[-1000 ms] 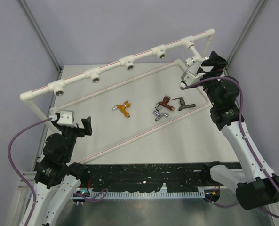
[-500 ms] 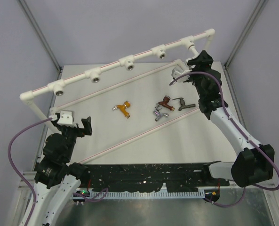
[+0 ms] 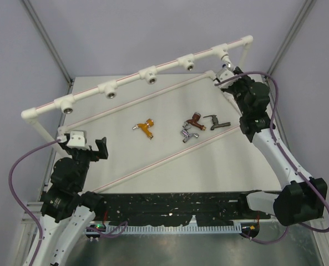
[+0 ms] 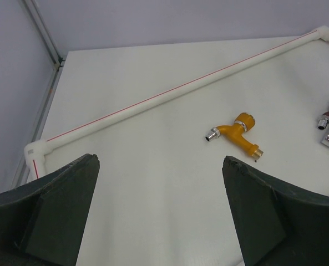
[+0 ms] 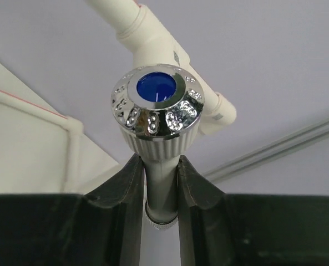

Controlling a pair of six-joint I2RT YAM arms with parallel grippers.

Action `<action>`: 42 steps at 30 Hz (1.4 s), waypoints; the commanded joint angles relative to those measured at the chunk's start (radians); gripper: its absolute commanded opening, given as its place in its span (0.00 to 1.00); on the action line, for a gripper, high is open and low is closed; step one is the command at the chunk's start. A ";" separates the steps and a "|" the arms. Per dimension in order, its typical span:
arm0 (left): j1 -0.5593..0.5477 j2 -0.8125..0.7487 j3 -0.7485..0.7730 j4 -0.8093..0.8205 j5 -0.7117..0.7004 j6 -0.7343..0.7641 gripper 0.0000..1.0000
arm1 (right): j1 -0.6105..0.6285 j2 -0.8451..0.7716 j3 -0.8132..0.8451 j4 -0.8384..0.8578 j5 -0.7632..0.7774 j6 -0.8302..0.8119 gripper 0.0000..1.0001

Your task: Install the water faucets

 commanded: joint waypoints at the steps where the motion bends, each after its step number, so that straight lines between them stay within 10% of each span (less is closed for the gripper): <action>1: -0.004 -0.015 -0.004 0.056 -0.025 0.009 0.98 | -0.027 -0.051 0.039 0.147 -0.166 0.629 0.05; 7: -0.005 -0.025 -0.008 0.059 -0.033 0.008 1.00 | -0.158 -0.034 0.043 0.300 -0.237 1.425 0.05; 18: -0.004 -0.031 -0.011 0.062 -0.046 0.009 1.00 | -0.254 0.050 -0.071 0.544 -0.197 2.352 0.05; 21: -0.004 -0.031 -0.013 0.062 -0.049 0.009 1.00 | -0.262 0.079 -0.071 0.583 -0.211 2.434 0.24; 27: -0.004 -0.031 -0.011 0.062 -0.057 0.012 1.00 | -0.293 0.022 -0.091 0.522 -0.228 2.279 0.67; 31: -0.004 -0.031 -0.014 0.063 -0.054 0.009 1.00 | -0.333 -0.069 -0.137 0.424 -0.218 2.066 0.77; 42: -0.004 -0.031 -0.013 0.065 -0.043 0.006 1.00 | -0.342 -0.279 -0.100 0.138 -0.263 0.795 0.97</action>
